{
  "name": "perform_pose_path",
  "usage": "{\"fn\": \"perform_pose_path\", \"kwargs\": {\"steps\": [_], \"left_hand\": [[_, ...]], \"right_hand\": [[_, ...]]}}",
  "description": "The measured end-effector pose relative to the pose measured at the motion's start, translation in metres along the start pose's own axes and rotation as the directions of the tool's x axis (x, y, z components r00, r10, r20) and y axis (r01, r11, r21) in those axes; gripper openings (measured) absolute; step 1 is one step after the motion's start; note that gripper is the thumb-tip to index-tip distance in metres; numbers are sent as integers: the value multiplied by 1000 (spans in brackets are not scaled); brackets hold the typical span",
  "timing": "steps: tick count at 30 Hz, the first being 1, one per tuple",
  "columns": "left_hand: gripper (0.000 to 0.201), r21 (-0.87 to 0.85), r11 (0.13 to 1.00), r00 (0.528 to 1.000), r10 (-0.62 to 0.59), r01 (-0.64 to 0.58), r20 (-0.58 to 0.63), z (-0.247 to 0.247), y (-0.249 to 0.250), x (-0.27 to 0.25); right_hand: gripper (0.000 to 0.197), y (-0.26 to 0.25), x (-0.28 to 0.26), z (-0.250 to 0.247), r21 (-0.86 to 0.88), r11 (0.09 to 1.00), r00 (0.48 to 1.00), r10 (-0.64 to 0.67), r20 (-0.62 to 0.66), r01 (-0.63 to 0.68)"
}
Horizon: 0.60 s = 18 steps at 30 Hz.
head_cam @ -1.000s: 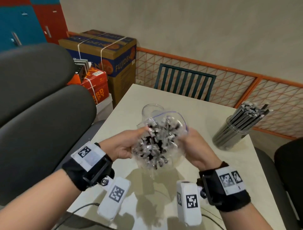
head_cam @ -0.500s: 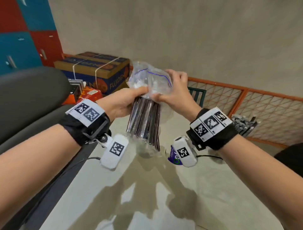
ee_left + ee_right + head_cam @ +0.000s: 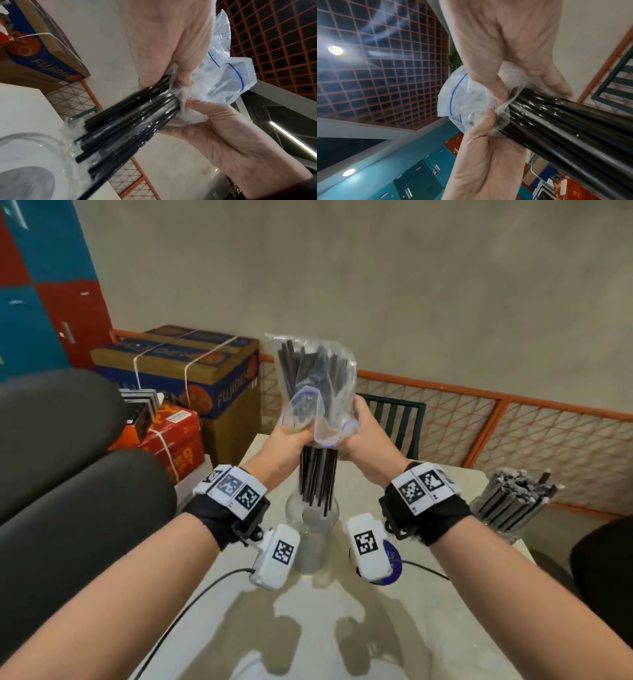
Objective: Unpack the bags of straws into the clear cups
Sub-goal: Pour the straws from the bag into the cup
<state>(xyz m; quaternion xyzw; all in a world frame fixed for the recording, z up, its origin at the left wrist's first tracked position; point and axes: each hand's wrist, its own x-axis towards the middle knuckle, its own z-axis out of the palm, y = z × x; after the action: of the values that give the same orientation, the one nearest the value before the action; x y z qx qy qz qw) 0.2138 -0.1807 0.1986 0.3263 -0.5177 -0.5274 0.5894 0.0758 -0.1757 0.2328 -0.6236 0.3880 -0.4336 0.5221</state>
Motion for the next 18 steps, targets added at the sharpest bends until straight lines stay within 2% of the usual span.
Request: {"fn": "perform_pose_path", "kwargs": {"steps": [3, 11, 14, 18], "left_hand": [[63, -30, 997, 997, -67, 66, -39, -6, -23, 8], [61, -82, 978, 974, -198, 190, -113, -25, -69, 12], [66, -74, 979, 969, -201, 192, -144, -27, -77, 10], [67, -60, 990, 978, -138, 130, -157, -24, -71, 13]], "right_hand": [[70, 20, 7, -1, 14, 1000, 1000, 9, -12, -9], [64, 64, 19, 4, 44, 998, 998, 51, -36, -49], [62, 74, 21, 5, 45, 997, 997, 64, -31, -62], [56, 71, 25, 6, 20, 999, 998, 41, -52, -40]]}}
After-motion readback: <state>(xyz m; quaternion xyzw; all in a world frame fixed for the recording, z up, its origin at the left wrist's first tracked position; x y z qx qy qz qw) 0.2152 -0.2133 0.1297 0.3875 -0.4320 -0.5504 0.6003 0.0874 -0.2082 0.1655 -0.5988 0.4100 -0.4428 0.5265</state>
